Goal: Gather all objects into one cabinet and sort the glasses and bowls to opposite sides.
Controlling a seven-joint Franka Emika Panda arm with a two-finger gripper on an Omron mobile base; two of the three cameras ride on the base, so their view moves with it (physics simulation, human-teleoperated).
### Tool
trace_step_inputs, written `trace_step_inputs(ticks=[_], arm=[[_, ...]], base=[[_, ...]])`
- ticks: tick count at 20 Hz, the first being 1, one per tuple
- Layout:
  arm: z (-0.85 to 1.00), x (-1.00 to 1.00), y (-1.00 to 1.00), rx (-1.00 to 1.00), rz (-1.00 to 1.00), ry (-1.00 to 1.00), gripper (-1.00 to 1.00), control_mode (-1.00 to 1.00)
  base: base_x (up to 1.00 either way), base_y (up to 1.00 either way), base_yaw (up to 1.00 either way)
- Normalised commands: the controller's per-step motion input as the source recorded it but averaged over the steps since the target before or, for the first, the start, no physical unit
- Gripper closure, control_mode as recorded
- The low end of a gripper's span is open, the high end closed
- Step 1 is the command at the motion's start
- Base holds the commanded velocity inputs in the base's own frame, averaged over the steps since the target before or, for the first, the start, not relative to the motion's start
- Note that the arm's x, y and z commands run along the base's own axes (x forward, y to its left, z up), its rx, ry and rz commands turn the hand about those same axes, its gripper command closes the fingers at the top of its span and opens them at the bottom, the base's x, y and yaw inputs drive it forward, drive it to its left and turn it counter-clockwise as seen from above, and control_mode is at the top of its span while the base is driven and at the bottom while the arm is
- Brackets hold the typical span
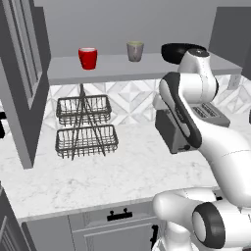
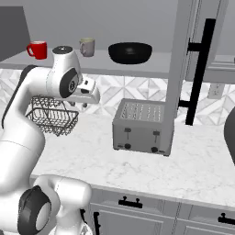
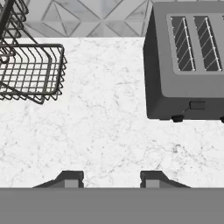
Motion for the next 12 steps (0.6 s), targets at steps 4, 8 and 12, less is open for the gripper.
trace_step_inputs(ticks=[4, 8, 12], arm=[[0.00, 0.00, 0.00, 0.00, 0.00, 0.00, -1.00, 1.00], [0.00, 0.00, 0.00, 0.00, 0.00, 0.00, -1.00, 1.00], [0.00, 0.00, 0.00, 0.00, 0.00, 0.00, -1.00, 1.00]], base=[[-0.03, 0.00, 0.00], [-0.49, -0.32, 0.05], [-0.82, -0.48, 0.11]])
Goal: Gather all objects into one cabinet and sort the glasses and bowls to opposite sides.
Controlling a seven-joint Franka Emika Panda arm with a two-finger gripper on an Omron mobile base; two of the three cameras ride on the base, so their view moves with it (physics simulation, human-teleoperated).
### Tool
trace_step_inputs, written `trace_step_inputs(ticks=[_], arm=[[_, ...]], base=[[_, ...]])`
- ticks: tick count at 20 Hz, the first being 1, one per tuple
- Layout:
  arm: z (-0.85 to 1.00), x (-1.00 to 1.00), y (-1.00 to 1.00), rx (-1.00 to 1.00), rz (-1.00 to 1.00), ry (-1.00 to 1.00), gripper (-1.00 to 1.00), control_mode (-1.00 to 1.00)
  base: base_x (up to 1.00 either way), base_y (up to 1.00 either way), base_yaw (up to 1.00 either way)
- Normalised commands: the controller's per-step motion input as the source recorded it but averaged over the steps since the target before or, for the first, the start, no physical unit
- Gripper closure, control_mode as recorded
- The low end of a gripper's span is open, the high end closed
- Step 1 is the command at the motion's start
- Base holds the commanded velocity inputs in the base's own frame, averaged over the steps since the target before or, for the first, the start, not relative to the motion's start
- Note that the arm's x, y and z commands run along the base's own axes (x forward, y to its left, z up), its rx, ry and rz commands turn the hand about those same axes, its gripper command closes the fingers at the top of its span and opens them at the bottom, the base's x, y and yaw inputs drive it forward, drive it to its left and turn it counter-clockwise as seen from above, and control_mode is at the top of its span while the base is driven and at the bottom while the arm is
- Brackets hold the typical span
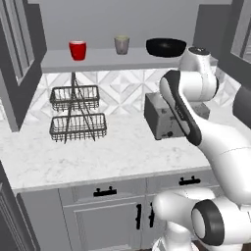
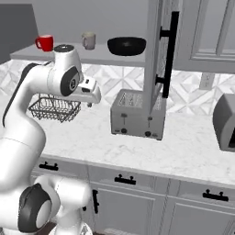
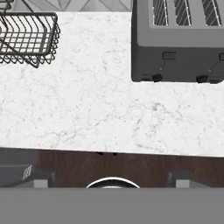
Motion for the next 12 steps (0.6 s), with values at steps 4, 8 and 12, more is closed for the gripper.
trace_step_inputs(ticks=[4, 8, 12], arm=[[0.00, 0.00, 0.00, 0.00, 0.00, 0.00, -1.00, 1.00], [0.00, 0.00, 0.00, 0.00, 0.00, 0.00, -1.00, 1.00], [0.00, 0.00, 0.00, 0.00, 0.00, 0.00, -1.00, 1.00]], base=[[-0.36, -0.20, 0.55], [-0.39, -0.15, 0.75], [-0.33, -0.11, 0.82]])
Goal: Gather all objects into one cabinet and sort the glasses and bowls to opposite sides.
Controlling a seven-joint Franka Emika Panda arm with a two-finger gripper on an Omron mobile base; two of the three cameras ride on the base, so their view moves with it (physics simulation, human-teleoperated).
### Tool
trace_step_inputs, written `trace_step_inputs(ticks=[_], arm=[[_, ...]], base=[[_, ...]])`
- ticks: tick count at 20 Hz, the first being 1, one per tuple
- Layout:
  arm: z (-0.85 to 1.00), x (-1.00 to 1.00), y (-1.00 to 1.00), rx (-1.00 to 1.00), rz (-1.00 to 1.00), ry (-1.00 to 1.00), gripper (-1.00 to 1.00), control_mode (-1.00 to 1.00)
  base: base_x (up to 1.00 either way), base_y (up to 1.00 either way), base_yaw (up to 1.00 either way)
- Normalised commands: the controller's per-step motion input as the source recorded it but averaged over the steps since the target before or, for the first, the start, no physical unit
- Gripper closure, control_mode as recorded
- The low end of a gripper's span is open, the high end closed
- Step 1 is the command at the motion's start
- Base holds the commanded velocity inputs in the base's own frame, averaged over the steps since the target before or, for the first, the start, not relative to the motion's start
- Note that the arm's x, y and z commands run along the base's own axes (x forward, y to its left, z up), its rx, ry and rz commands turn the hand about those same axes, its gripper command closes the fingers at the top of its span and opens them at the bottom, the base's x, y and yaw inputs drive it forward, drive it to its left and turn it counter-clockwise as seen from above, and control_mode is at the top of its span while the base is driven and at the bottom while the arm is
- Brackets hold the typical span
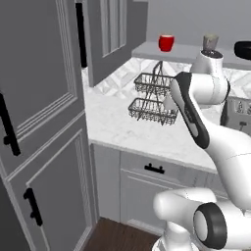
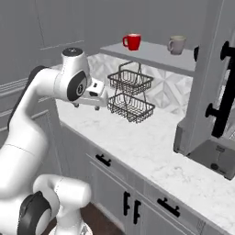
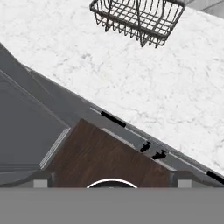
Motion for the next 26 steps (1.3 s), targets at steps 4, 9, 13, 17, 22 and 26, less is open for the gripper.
trace_step_inputs(ticks=[4, 9, 13, 17, 22, 26], arm=[[0.00, 0.00, 0.00, 0.00, 0.00, 0.00, -1.00, 1.00], [0.00, 0.00, 0.00, 0.00, 0.00, 0.00, -1.00, 1.00], [0.00, 0.00, 0.00, 0.00, 0.00, 0.00, -1.00, 1.00], [0.00, 0.00, 0.00, 0.00, 0.00, 0.00, -1.00, 1.00], [0.00, 0.00, 0.00, 0.00, 0.00, 0.00, -1.00, 1.00], [0.00, 0.00, 0.00, 0.00, 0.00, 0.00, -1.00, 1.00]], base=[[-0.36, -0.02, 0.86], [-0.37, 0.00, 0.92], [-0.34, 0.00, 0.93], [-0.32, 0.00, 0.87], [-0.29, 0.02, 0.84], [-0.27, 0.00, 0.85]])
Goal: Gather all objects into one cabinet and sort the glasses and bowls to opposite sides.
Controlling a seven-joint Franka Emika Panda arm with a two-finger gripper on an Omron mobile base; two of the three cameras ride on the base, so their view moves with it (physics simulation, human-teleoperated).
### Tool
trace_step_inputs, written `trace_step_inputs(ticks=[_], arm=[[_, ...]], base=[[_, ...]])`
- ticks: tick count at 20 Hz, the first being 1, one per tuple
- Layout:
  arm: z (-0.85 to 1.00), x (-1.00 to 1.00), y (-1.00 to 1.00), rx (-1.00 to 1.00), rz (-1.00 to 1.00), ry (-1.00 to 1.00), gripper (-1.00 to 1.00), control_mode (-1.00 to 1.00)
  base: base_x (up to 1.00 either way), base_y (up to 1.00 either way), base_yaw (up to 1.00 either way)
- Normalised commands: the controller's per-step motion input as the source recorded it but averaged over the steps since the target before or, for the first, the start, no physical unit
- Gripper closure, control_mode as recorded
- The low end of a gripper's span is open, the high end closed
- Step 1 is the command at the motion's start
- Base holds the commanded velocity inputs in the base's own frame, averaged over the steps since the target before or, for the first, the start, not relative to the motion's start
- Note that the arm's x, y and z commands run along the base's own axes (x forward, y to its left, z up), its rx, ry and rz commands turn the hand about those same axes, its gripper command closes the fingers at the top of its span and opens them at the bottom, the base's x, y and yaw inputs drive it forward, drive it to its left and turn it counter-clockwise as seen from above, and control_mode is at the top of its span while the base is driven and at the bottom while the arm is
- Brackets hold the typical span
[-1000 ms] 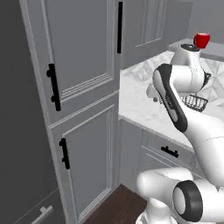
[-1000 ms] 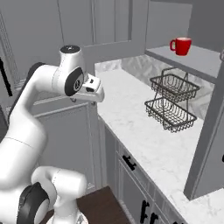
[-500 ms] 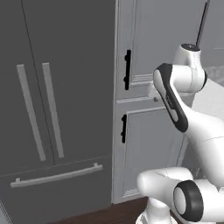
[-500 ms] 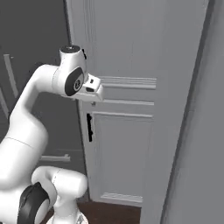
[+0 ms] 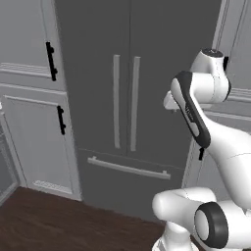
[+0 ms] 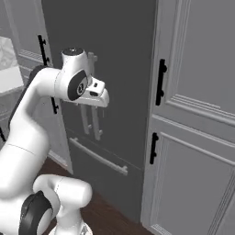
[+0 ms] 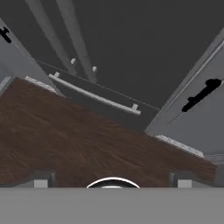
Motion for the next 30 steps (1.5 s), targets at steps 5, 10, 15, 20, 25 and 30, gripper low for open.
trace_step_inputs(ticks=[5, 10, 15, 20, 25, 30], arm=[[0.00, 0.00, 0.00, 0.00, 0.00, 0.00, -1.00, 1.00], [0.00, 0.00, 0.00, 0.00, 0.00, 0.00, -1.00, 1.00], [0.00, 0.00, 0.00, 0.00, 0.00, 0.00, -1.00, 1.00], [0.00, 0.00, 0.00, 0.00, 0.00, 0.00, -1.00, 1.00], [0.00, 0.00, 0.00, 0.00, 0.00, 0.00, -1.00, 1.00], [0.00, 0.00, 0.00, 0.00, 0.00, 0.00, -1.00, 1.00]], base=[[-0.24, 0.00, 0.84], [-0.07, 0.01, 0.81], [0.29, 0.05, 0.57], [0.76, -0.01, 0.40], [0.81, -0.34, 0.30], [0.86, -0.57, 0.28]])
